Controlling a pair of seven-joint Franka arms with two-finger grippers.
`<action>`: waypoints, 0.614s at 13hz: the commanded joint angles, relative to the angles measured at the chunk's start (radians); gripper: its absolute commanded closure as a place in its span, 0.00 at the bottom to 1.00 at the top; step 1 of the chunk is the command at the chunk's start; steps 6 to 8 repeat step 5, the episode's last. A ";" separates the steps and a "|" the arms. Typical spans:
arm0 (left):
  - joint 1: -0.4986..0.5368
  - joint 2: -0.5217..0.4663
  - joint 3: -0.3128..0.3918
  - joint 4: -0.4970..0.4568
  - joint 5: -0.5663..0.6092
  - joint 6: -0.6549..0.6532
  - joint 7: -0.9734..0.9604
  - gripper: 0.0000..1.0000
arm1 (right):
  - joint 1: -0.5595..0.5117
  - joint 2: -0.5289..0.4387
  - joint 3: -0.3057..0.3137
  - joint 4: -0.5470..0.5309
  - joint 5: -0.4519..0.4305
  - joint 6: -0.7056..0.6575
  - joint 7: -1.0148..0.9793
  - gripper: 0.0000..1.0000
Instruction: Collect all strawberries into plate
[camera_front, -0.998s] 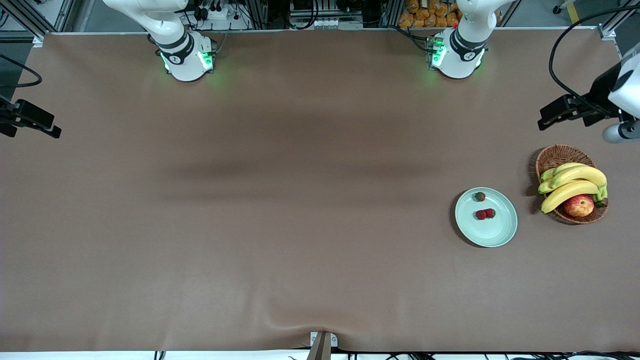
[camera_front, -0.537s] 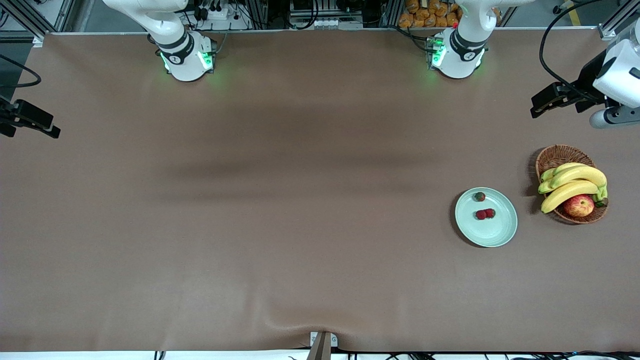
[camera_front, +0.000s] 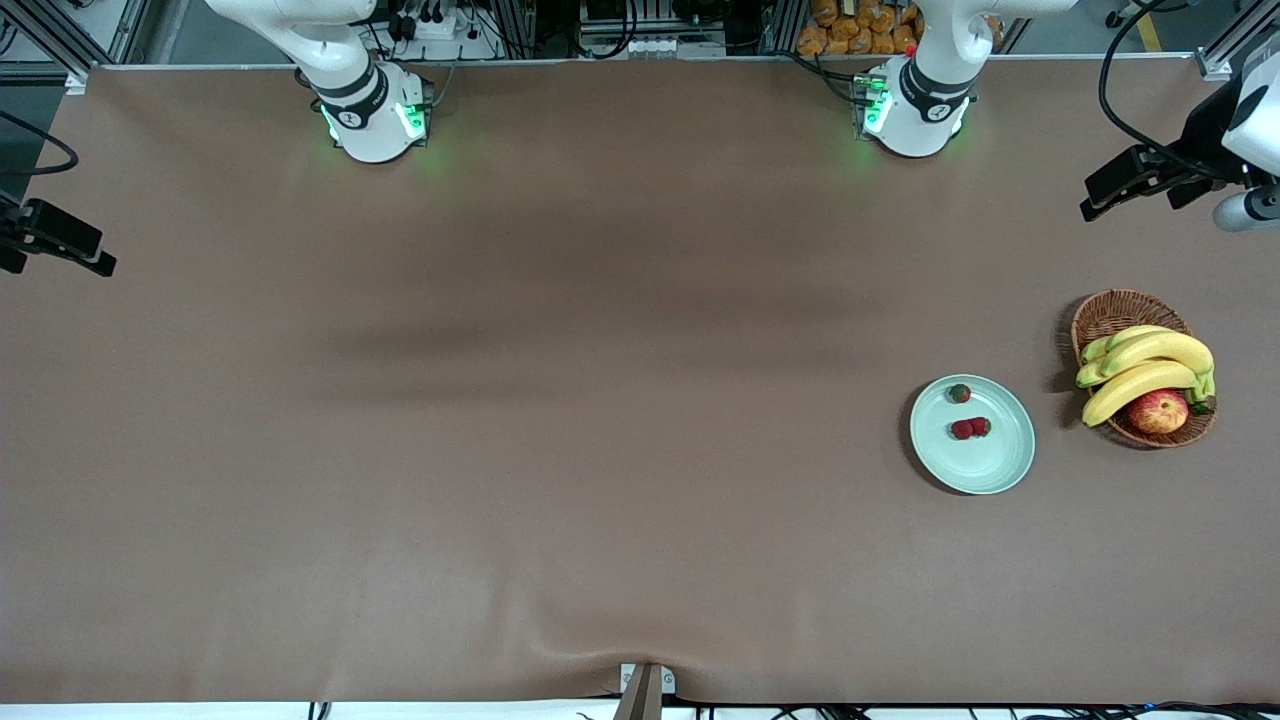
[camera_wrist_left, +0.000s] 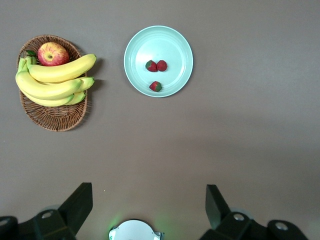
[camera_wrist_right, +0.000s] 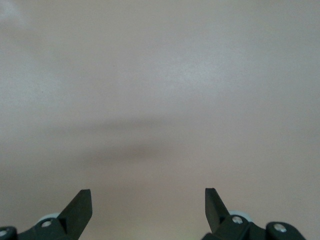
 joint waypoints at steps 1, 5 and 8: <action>-0.015 0.012 0.010 0.037 -0.012 -0.010 0.006 0.00 | -0.003 0.001 0.003 0.017 -0.010 -0.007 0.004 0.00; -0.001 0.015 -0.023 0.043 -0.004 -0.028 0.003 0.00 | -0.001 0.001 0.003 0.017 -0.010 -0.007 0.004 0.00; -0.001 0.015 -0.023 0.043 -0.004 -0.028 0.003 0.00 | -0.001 0.001 0.003 0.017 -0.010 -0.007 0.004 0.00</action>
